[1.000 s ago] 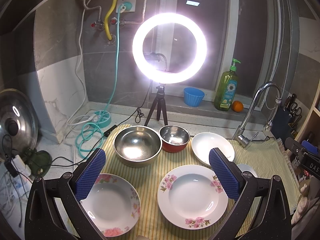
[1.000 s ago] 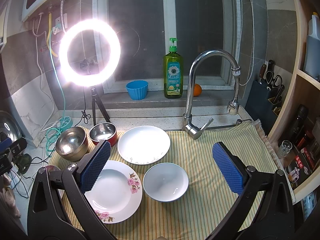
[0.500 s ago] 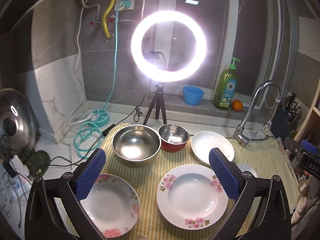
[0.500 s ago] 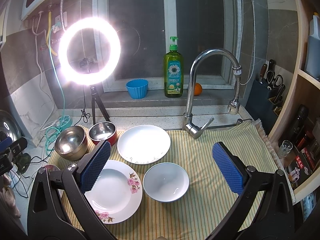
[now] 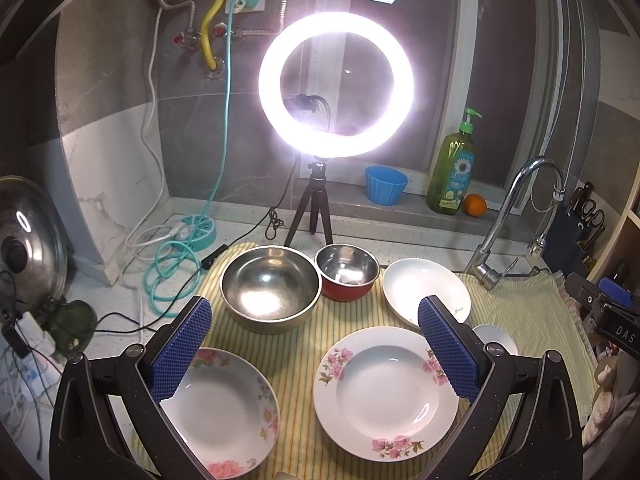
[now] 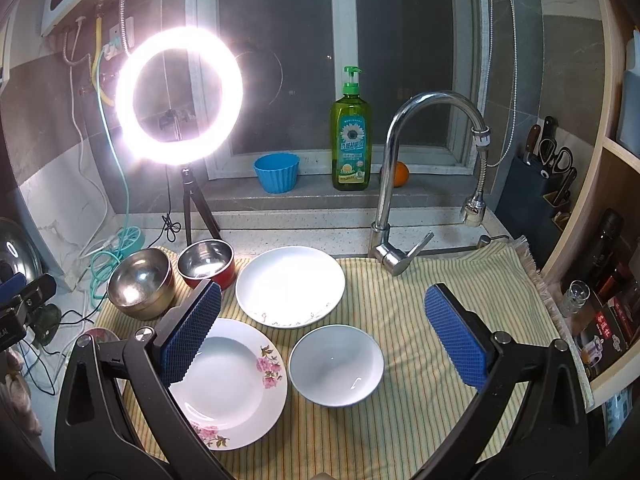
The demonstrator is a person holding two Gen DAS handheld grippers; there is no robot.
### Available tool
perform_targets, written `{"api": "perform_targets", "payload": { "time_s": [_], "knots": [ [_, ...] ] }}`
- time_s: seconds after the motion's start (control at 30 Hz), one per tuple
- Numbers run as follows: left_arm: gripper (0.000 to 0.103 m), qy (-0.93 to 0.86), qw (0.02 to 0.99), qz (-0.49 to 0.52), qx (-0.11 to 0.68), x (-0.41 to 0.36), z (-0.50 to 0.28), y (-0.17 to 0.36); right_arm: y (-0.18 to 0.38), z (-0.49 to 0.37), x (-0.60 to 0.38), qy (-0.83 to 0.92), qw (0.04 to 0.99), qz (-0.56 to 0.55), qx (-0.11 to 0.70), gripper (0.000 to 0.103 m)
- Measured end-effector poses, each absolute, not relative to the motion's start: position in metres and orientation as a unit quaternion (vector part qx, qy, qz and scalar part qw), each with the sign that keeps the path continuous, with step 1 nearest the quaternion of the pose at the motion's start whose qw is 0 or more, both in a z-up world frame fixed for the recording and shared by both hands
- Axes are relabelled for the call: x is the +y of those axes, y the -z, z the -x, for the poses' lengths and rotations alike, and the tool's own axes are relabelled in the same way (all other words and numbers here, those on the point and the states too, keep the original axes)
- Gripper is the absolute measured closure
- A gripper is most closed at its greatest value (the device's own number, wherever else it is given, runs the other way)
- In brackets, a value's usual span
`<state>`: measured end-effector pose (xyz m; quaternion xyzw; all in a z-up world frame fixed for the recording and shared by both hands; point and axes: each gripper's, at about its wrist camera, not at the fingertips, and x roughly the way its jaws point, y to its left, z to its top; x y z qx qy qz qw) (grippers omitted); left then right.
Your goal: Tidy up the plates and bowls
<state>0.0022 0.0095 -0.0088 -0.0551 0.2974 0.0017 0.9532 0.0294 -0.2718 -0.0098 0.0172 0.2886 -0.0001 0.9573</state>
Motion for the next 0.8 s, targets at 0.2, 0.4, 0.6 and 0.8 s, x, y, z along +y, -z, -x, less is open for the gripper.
{"api": "perform_targets", "payload": {
  "time_s": [0.2,0.4,0.6,0.8],
  "knots": [
    [0.004,0.006,0.945,0.055,0.321,0.014,-0.012,0.021,0.02,-0.04,-0.278,-0.004,0.952,-0.014,0.305,0.0],
    [0.013,0.014,0.932,0.07,0.356,0.021,-0.025,0.041,0.041,-0.047,-0.293,-0.021,0.939,-0.035,0.341,0.0],
    [0.027,0.034,0.915,0.077,0.394,0.022,-0.035,0.061,0.062,-0.046,-0.3,-0.042,0.926,-0.046,0.371,0.008],
    [0.039,0.061,0.893,0.096,0.435,0.025,-0.048,0.081,0.093,-0.042,-0.302,-0.073,0.901,-0.072,0.421,0.027]
  ]
}}
